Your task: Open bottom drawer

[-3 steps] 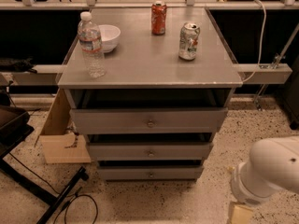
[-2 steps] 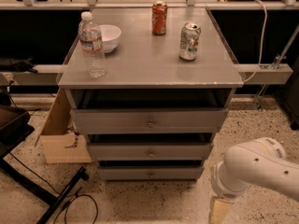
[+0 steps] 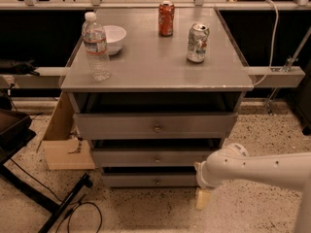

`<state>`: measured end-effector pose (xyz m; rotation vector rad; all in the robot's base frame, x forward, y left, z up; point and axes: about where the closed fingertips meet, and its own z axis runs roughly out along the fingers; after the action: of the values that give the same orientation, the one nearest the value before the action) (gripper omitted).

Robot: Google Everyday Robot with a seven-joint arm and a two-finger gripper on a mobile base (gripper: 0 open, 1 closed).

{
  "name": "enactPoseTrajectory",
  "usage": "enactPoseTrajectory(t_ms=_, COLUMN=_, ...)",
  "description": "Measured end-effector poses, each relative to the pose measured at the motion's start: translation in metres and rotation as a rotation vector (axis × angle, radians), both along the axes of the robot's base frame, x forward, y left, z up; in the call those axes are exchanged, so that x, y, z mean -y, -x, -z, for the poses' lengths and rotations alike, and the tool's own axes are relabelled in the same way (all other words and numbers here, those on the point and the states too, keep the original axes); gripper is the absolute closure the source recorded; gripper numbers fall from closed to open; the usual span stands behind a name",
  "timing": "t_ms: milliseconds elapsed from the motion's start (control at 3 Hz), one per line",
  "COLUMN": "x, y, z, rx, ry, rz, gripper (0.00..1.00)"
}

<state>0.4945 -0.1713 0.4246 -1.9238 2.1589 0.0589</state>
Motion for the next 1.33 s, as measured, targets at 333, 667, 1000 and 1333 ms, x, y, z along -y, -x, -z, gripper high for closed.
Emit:
enactPoseTrajectory(t_ms=333, x=0.007, y=-0.023, z=0.044, rx=-0.009, ry=0.003, rz=0.003, gripper=0.0)
enactPoseTrajectory(t_ms=667, x=0.023, y=-0.033, z=0.075, rx=-0.081, ry=0.044, rz=0.039, gripper=0.0)
enactPoseTrajectory(t_ms=1000, x=0.024, y=-0.031, z=0.077, rx=-0.089, ry=0.048, rz=0.04, gripper=0.0)
enactPoseTrajectory(t_ms=1333, x=0.018, y=-0.033, z=0.1, rx=-0.096, ry=0.056, rz=0.027, gripper=0.0)
